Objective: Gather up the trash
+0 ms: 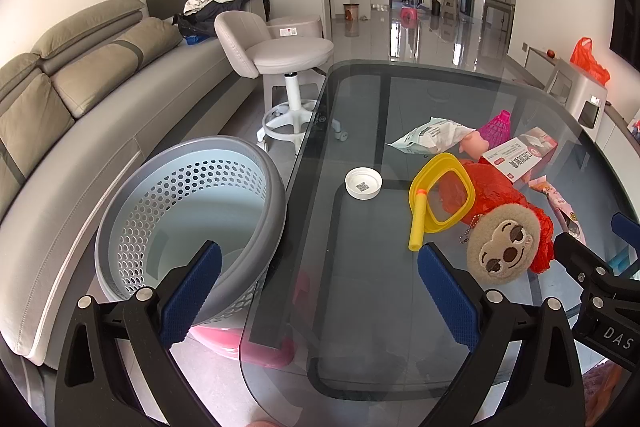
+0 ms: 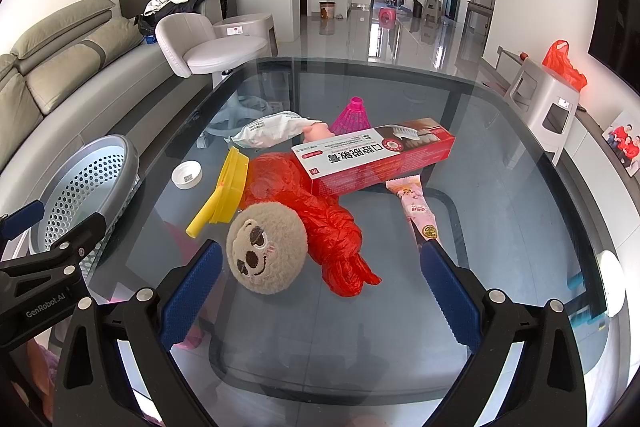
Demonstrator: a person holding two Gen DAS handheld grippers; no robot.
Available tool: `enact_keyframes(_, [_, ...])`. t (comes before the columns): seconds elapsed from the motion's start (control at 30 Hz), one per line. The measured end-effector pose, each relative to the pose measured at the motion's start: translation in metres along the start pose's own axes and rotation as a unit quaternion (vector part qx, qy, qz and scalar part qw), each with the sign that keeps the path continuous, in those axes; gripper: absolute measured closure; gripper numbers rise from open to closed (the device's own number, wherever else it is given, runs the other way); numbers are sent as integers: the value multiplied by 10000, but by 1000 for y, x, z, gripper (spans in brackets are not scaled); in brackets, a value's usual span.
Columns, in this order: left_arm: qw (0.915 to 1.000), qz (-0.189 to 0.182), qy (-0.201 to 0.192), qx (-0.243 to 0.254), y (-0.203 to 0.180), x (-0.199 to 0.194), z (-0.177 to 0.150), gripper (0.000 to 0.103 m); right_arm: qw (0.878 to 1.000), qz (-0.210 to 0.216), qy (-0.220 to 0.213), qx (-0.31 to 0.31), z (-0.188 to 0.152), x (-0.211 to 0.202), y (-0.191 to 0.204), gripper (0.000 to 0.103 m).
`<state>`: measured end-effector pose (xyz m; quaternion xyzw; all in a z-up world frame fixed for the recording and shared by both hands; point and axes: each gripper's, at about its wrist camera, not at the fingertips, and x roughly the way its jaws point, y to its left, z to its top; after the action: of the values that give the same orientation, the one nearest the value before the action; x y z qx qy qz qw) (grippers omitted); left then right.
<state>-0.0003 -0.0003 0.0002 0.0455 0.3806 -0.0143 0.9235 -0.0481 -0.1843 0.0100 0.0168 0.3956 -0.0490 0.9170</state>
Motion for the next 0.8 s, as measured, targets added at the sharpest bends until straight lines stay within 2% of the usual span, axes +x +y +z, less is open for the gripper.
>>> enact_keyframes(0.8, [10000,13,-7,12,0,0,0,7,10000,33,1,16,0,0,-2,8])
